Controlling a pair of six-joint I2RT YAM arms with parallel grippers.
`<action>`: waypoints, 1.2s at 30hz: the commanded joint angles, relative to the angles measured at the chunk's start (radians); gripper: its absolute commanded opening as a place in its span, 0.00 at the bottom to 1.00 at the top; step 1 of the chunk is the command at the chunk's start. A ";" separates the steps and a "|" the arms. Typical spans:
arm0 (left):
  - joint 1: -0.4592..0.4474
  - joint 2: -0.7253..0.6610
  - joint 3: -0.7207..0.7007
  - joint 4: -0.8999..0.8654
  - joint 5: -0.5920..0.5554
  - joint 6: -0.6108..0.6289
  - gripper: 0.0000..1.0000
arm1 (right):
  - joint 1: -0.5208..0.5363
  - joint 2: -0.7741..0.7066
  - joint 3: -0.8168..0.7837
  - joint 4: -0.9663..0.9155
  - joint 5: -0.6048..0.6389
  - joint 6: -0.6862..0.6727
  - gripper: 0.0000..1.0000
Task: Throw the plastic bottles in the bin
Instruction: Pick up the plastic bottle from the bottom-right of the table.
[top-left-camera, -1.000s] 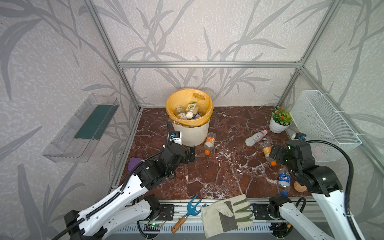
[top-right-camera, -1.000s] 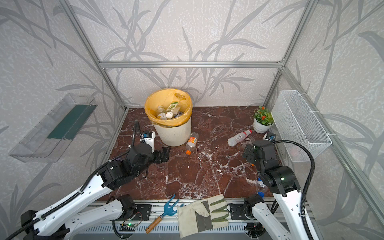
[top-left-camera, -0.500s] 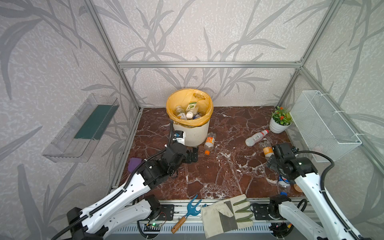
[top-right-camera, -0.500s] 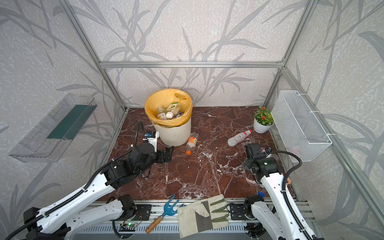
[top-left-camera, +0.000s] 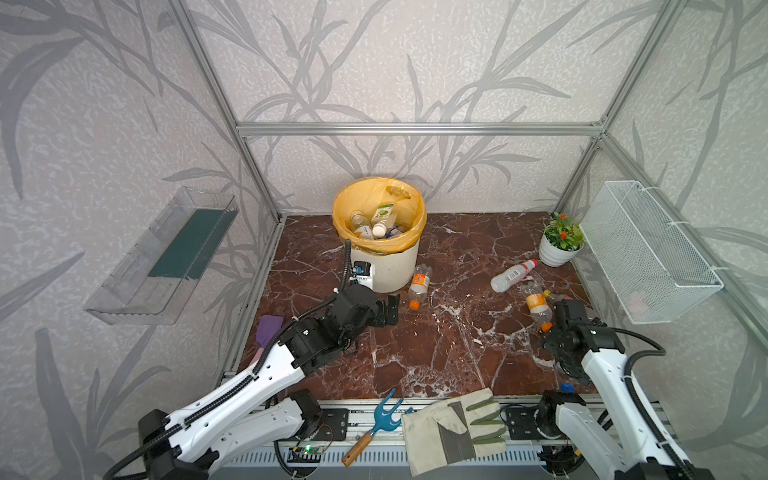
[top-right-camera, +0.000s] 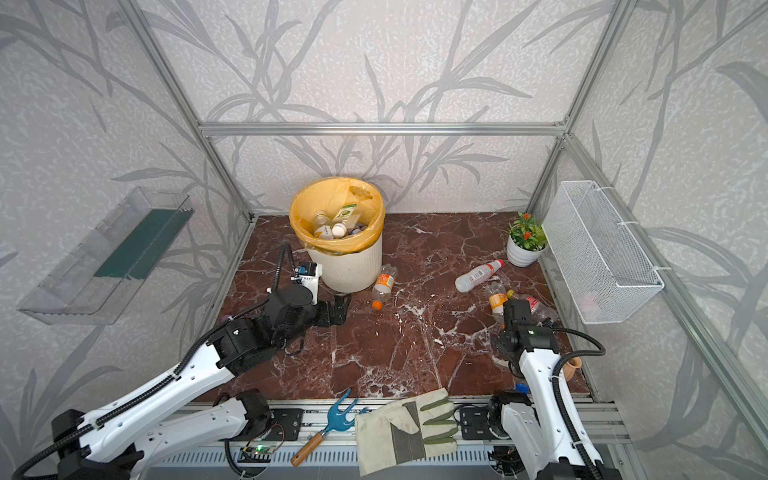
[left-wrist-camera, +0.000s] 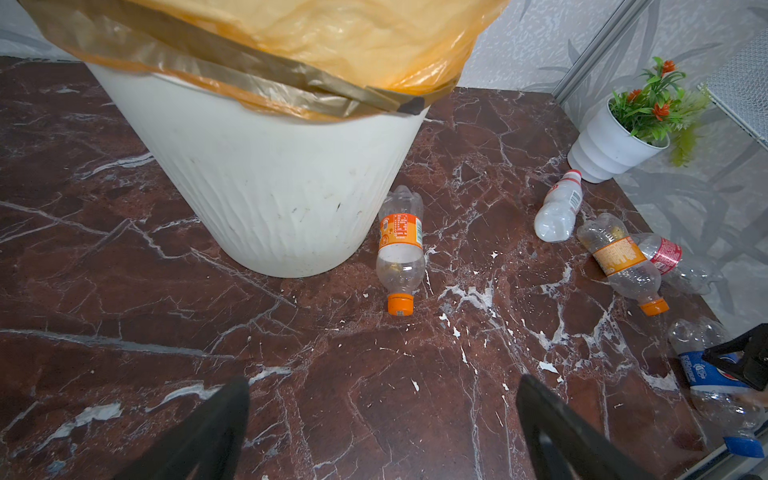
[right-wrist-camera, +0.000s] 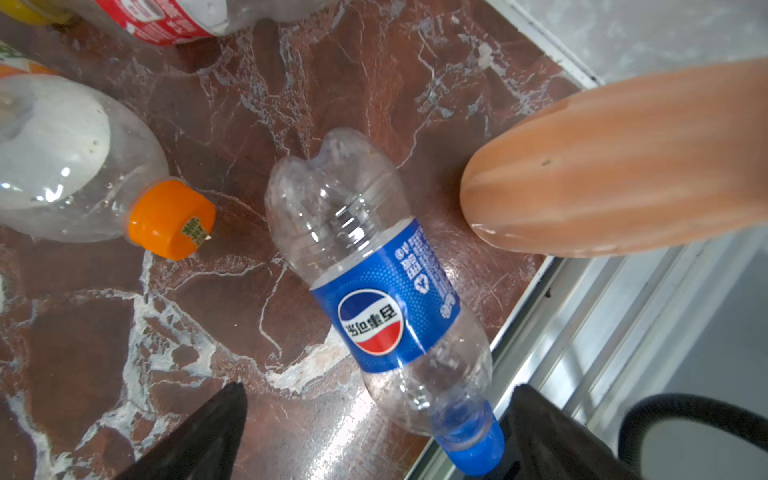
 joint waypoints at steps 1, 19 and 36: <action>-0.003 0.005 -0.012 0.000 0.002 0.007 0.99 | -0.023 0.015 -0.001 0.079 -0.052 -0.065 0.99; -0.004 0.025 0.006 -0.015 0.002 0.003 0.99 | -0.162 0.182 -0.044 0.251 -0.236 -0.148 0.99; -0.003 -0.020 0.004 -0.049 -0.070 0.009 0.99 | -0.173 0.354 -0.044 0.318 -0.436 -0.156 0.58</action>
